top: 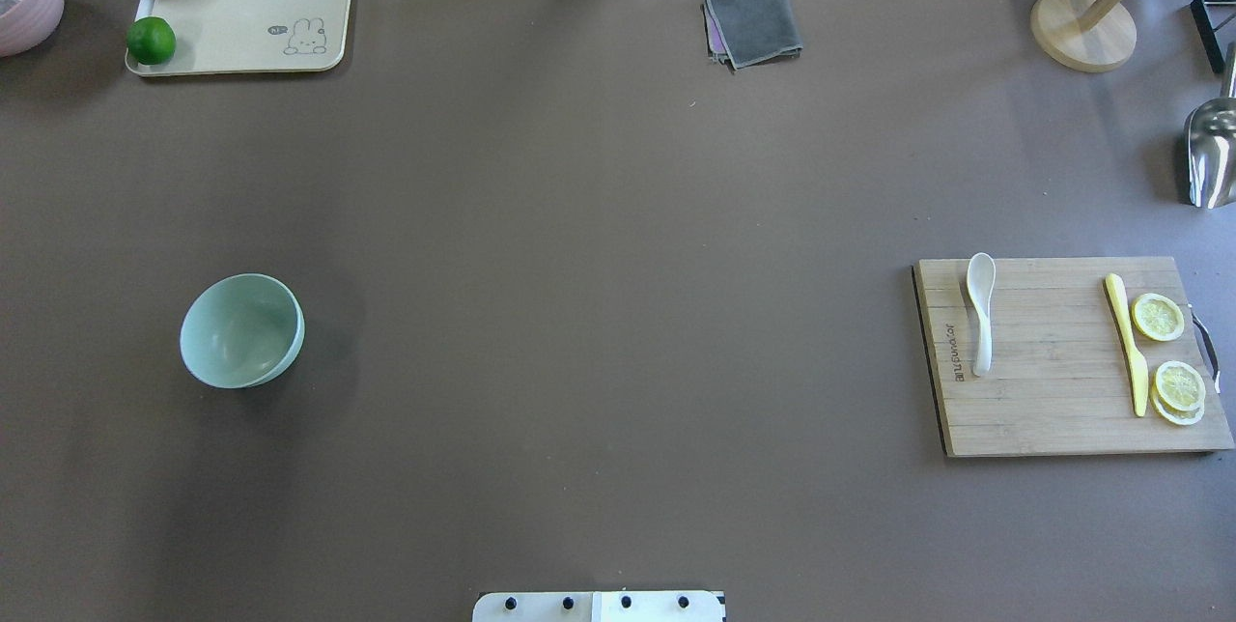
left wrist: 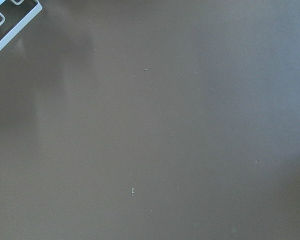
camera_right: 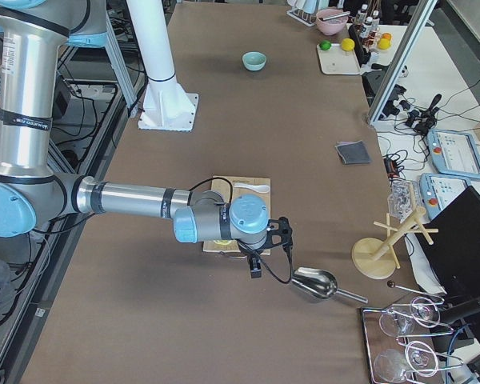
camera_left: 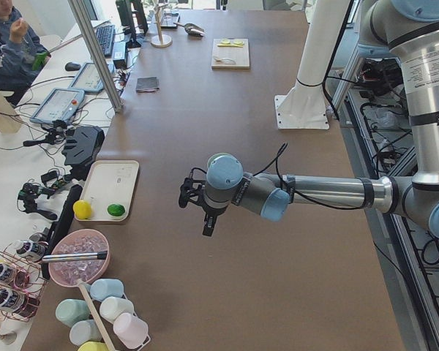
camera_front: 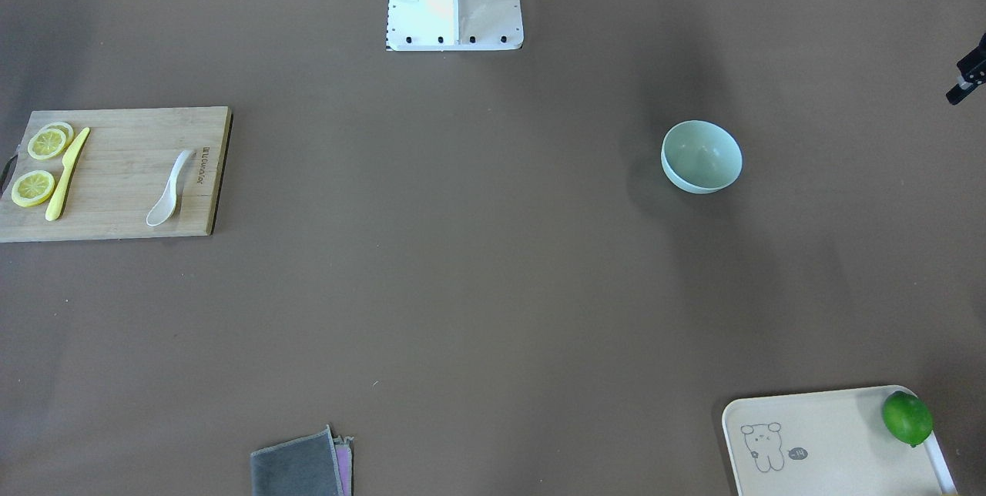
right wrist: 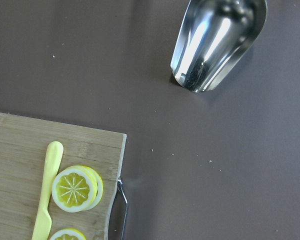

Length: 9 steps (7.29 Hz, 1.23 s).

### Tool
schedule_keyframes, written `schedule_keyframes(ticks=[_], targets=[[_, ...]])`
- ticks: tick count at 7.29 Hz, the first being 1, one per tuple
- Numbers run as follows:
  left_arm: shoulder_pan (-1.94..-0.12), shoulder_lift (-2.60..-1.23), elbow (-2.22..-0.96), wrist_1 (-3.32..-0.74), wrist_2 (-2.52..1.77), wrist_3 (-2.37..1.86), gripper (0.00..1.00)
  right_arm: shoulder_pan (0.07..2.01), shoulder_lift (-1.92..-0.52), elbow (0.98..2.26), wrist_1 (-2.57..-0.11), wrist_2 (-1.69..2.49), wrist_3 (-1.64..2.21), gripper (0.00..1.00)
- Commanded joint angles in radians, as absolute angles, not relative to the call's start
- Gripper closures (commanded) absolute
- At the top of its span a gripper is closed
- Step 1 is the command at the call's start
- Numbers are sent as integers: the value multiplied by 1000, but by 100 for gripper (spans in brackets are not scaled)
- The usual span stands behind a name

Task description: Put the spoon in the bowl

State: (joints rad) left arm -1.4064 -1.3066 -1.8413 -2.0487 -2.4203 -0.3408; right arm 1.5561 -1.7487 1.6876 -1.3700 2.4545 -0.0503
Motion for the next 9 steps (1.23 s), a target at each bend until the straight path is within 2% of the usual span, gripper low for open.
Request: schedule_keyframes(ticks=[1,3,5,6,9], targets=[[-1201,-1316,-1844,-2204,-2373,-635,3,1510,-1747,1690,-1265,2476,96,0],[-1007,-1362,-1844,-2287,-2228,-854,3,1424,-1750,1686,-1082,2465,283,0],[-844,-1419,-1842,-2287,-2111,-945,4,1385,-1758,1690,-1025,2476,279,0],[-810,-1437,-1842,-2286,-2105,-945,4,1362,-1772,1690,-984,2476,279,0],[-764,-1475,-1803,-2284,-2103,-945,16,1322,-1790,1690,-927,2477,282,0]])
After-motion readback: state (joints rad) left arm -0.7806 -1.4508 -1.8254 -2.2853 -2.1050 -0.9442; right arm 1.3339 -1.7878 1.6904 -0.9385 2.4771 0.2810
